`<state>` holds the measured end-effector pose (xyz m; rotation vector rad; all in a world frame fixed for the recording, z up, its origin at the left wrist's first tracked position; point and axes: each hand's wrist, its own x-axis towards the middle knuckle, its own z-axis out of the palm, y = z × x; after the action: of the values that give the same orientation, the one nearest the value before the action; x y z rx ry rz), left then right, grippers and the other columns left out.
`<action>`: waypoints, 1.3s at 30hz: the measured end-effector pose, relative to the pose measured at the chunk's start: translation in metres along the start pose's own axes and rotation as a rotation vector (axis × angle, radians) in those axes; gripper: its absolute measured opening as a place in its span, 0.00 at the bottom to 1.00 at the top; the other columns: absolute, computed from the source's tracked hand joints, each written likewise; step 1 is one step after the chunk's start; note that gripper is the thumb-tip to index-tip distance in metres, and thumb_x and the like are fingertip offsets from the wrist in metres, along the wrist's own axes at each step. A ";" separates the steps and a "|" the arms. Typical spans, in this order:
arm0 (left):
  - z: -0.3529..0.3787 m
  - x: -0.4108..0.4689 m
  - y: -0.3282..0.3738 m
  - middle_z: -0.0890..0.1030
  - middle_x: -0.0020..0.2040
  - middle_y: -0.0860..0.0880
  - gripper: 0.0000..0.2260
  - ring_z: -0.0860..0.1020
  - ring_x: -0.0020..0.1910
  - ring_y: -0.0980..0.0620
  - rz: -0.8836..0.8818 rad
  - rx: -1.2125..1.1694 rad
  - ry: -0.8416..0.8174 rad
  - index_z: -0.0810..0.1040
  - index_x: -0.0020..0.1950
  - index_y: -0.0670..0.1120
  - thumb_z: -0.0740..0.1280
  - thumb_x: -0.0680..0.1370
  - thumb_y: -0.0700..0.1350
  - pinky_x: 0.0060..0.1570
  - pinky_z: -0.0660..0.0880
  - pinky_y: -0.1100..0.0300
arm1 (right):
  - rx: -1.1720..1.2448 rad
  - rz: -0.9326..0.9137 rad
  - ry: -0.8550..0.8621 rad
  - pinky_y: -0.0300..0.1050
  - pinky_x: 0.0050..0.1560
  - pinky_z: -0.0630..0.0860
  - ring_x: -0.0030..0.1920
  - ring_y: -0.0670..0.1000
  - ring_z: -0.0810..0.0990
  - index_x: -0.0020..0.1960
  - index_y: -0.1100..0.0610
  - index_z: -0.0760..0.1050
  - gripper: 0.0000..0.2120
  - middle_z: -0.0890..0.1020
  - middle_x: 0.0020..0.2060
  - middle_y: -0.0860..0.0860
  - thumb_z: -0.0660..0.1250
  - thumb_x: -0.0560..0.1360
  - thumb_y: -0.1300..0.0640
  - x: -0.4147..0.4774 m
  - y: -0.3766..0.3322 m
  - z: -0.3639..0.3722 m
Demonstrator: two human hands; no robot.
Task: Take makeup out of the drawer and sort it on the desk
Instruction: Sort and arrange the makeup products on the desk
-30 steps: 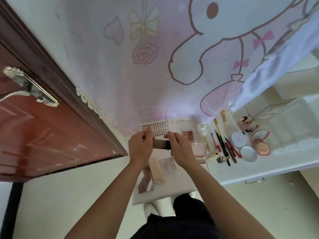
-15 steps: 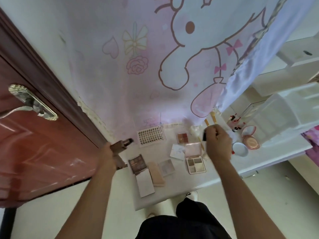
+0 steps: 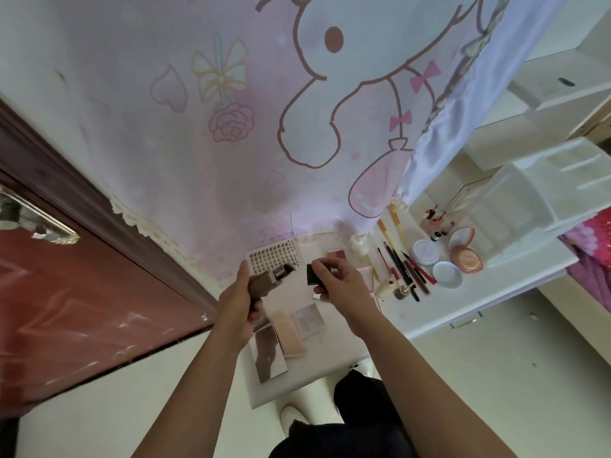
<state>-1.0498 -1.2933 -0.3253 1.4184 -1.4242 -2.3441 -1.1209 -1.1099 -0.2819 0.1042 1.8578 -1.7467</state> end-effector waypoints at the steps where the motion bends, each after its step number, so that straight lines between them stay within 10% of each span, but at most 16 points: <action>1: 0.006 -0.001 0.000 0.73 0.33 0.46 0.25 0.65 0.23 0.54 -0.004 0.047 -0.031 0.81 0.52 0.43 0.64 0.77 0.65 0.21 0.60 0.66 | 0.008 -0.002 -0.008 0.40 0.41 0.79 0.35 0.46 0.80 0.53 0.51 0.80 0.05 0.84 0.39 0.49 0.70 0.79 0.52 0.002 -0.001 0.000; 7: 0.030 0.000 0.005 0.74 0.35 0.46 0.27 0.69 0.30 0.53 -0.067 0.210 -0.237 0.83 0.51 0.44 0.70 0.67 0.66 0.27 0.70 0.63 | 0.022 -0.025 0.042 0.39 0.40 0.77 0.37 0.46 0.81 0.57 0.53 0.80 0.09 0.85 0.43 0.51 0.70 0.78 0.52 0.028 -0.006 -0.026; 14: 0.062 0.029 0.004 0.80 0.38 0.48 0.08 0.82 0.33 0.53 -0.228 -0.029 -0.251 0.82 0.52 0.43 0.73 0.74 0.39 0.31 0.80 0.63 | 0.032 0.072 0.146 0.40 0.38 0.76 0.36 0.45 0.81 0.59 0.54 0.78 0.11 0.85 0.44 0.53 0.70 0.79 0.51 0.070 0.003 -0.074; 18: 0.085 0.057 0.001 0.82 0.41 0.49 0.13 0.80 0.41 0.52 -0.148 0.181 -0.146 0.83 0.52 0.47 0.72 0.75 0.55 0.42 0.77 0.56 | -0.089 0.098 0.153 0.43 0.46 0.80 0.41 0.47 0.84 0.64 0.53 0.76 0.15 0.84 0.50 0.53 0.70 0.78 0.55 0.091 0.010 -0.094; 24: 0.106 0.091 -0.001 0.82 0.45 0.53 0.07 0.79 0.46 0.54 0.183 0.419 -0.011 0.83 0.51 0.51 0.73 0.76 0.51 0.45 0.70 0.62 | -0.505 0.065 0.081 0.51 0.61 0.77 0.53 0.52 0.82 0.67 0.46 0.75 0.21 0.82 0.58 0.49 0.68 0.75 0.57 0.127 0.015 -0.098; 32: 0.073 0.102 -0.025 0.84 0.50 0.55 0.11 0.80 0.50 0.56 0.330 0.813 0.155 0.82 0.56 0.53 0.75 0.74 0.48 0.44 0.69 0.76 | -0.947 -0.123 -0.181 0.45 0.54 0.74 0.59 0.55 0.79 0.70 0.52 0.71 0.22 0.79 0.61 0.53 0.66 0.76 0.59 0.170 0.015 -0.050; 39: 0.055 0.104 -0.041 0.82 0.58 0.48 0.16 0.79 0.58 0.48 0.364 1.001 0.090 0.81 0.60 0.49 0.75 0.73 0.43 0.58 0.71 0.60 | -1.333 -0.334 -0.332 0.49 0.48 0.79 0.54 0.57 0.81 0.73 0.52 0.69 0.25 0.74 0.62 0.54 0.62 0.78 0.65 0.200 0.027 -0.014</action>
<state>-1.1335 -1.2812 -0.4162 1.1662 -2.7074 -1.3218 -1.2799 -1.1580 -0.3977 -0.9661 2.4291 -0.3317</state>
